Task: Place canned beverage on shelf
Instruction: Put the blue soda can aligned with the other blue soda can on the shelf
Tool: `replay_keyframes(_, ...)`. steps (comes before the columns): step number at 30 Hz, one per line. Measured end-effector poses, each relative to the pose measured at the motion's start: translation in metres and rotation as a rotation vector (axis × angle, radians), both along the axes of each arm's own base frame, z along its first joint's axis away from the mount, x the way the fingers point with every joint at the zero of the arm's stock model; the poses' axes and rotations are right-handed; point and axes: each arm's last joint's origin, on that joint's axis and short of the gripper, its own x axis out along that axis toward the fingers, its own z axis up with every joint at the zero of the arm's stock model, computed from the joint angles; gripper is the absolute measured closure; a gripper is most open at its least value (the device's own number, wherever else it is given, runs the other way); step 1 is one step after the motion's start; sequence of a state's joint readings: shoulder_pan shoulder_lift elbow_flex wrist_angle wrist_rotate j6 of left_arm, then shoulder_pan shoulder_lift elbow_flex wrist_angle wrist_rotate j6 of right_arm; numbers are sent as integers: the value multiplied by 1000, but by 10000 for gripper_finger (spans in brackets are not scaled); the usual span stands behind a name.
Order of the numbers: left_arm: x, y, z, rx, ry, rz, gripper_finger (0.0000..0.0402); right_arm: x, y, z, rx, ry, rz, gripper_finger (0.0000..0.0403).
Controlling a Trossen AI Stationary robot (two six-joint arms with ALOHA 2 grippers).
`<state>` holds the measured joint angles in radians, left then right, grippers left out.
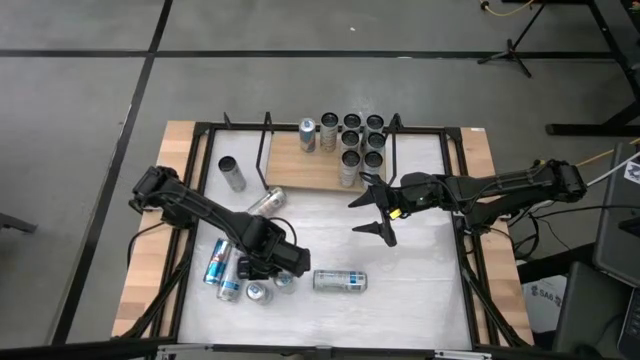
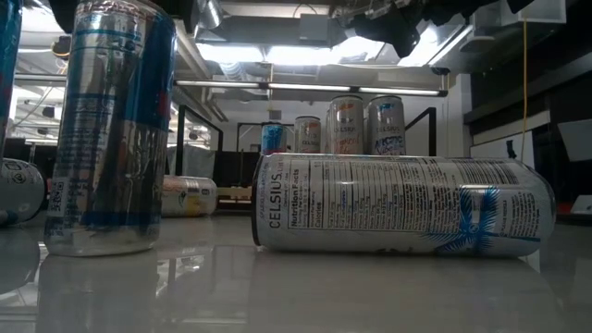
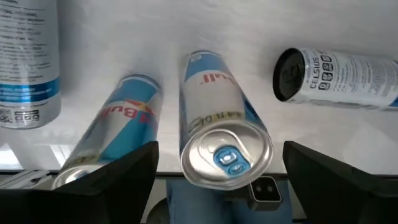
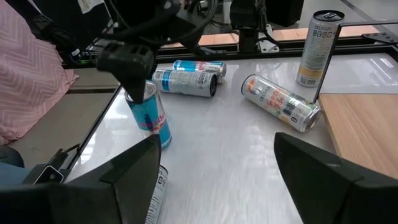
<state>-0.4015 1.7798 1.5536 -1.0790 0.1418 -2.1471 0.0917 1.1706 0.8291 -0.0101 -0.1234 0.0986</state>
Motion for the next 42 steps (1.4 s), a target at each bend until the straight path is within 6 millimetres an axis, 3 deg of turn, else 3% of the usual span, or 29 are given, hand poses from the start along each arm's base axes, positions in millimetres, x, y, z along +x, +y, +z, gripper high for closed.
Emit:
replay_keyframes(6, 10, -3, -10, -9, -18, 4, 67, 0, 0, 0, 0, 0, 0, 100)
replay_keyframes(23, 15, -7, -22, -32, 28, 8, 72, -1, 0, -2, -2, 19, 0, 100)
replay_keyframes(36, 14, -6, -22, -15, 30, -1, 178, -1, 0, -2, -3, 24, 0, 100)
replay_keyframes(42, 16, 1, -22, 8, 8, -121, 186, -1, 0, -2, -5, 23, 1, 100)
